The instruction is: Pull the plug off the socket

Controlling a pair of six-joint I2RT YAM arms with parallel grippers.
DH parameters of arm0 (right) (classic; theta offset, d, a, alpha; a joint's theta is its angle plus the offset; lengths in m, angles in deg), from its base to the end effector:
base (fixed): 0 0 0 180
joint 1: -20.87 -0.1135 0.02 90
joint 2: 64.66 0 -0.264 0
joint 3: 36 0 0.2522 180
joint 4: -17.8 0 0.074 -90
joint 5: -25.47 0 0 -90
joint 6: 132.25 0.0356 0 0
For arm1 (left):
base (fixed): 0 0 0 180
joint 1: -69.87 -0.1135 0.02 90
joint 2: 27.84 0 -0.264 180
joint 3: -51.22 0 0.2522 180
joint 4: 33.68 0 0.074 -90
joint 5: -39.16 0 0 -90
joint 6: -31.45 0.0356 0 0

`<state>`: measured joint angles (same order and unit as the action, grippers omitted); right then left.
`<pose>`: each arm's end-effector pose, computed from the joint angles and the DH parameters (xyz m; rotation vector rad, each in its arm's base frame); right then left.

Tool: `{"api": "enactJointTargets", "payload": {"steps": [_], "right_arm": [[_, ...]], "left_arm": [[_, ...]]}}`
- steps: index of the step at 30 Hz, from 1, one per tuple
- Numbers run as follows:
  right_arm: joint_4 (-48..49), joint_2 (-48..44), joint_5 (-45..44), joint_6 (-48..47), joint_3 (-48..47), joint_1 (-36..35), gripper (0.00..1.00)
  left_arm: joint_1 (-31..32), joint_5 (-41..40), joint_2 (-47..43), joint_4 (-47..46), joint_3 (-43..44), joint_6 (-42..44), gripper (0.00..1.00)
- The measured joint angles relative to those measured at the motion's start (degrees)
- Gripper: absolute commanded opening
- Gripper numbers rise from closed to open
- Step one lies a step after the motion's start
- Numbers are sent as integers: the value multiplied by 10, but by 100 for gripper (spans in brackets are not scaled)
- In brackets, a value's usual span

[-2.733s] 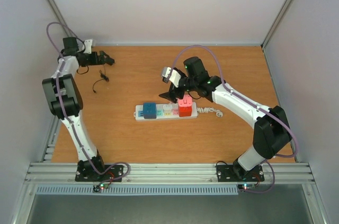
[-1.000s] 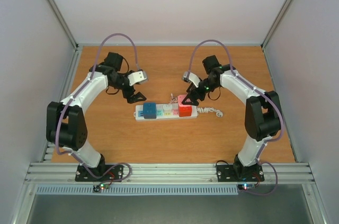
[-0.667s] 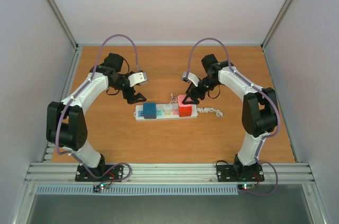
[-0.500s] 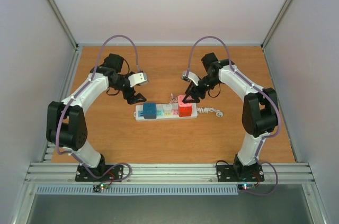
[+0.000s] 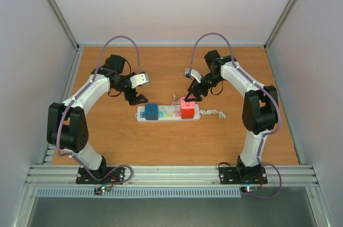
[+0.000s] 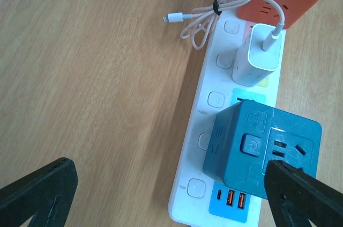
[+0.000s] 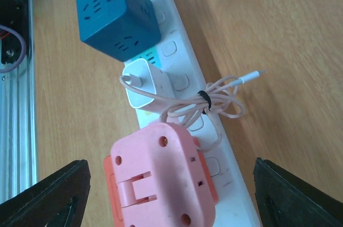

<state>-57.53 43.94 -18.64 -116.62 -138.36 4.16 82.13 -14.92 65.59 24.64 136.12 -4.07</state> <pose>0.3464 0.1307 0.2386 -1.8424 1.6985 0.8399 0.3138 -0.0896 0.2451 1.5077 1.9886 -0.5693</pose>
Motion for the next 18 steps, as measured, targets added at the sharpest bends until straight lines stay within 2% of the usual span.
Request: {"api": "enactJointTargets", "payload": {"steps": [8, 18], "right_arm": [[-52, 63, 2, -9, -20, 3, 81], [-118, 90, 20, -22, -68, 3, 63]], "left_arm": [[0, -3, 0, 0, 0, 0, 97], [3, -5, 0, -3, 0, -1, 96]]}}
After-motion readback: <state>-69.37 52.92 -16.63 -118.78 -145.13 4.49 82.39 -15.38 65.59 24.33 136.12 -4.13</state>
